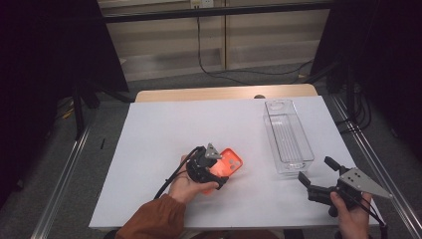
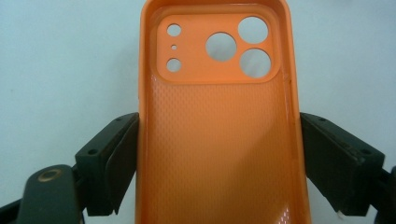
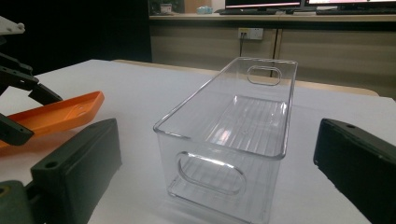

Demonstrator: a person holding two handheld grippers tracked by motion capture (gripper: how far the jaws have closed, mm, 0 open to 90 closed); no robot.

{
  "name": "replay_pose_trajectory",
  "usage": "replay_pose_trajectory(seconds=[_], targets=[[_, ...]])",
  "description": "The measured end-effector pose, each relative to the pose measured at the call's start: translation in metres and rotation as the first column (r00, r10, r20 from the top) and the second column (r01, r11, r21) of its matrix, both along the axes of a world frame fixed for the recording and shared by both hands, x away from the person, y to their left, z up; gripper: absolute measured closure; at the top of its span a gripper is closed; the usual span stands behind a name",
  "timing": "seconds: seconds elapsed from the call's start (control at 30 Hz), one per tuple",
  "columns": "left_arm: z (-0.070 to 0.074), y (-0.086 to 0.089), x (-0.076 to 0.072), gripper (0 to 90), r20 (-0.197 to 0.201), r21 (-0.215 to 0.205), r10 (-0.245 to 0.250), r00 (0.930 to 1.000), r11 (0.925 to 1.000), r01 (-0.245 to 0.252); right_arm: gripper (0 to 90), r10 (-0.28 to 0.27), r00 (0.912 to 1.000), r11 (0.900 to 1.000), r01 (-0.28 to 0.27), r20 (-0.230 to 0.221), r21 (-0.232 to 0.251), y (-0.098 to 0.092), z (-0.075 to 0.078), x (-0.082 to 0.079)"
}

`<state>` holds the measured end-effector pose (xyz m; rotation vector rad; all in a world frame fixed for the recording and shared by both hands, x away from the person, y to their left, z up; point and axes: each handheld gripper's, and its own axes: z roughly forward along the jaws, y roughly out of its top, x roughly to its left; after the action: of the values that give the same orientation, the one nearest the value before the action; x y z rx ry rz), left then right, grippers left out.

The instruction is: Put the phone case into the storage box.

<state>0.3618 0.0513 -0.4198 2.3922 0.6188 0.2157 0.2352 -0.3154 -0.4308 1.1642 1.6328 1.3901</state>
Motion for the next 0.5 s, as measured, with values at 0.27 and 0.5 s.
replay_pose_trajectory(seconds=[0.27, 0.5], targets=[[0.006, 0.006, -0.005, 16.4, 0.055, -0.045, -0.003, 0.9985, 0.9990, 0.006, 0.1, -0.001, 1.0000, 1.000, 0.001, 0.005, 0.003, 0.000, 0.001, -0.001], [0.008, 0.014, -0.008, 16.4, 0.073, -0.078, 0.021, 0.9971, 0.9968, -0.015, 0.1, 0.008, 0.9999, 1.000, -0.008, 0.012, 0.007, 0.001, 0.001, -0.002]])
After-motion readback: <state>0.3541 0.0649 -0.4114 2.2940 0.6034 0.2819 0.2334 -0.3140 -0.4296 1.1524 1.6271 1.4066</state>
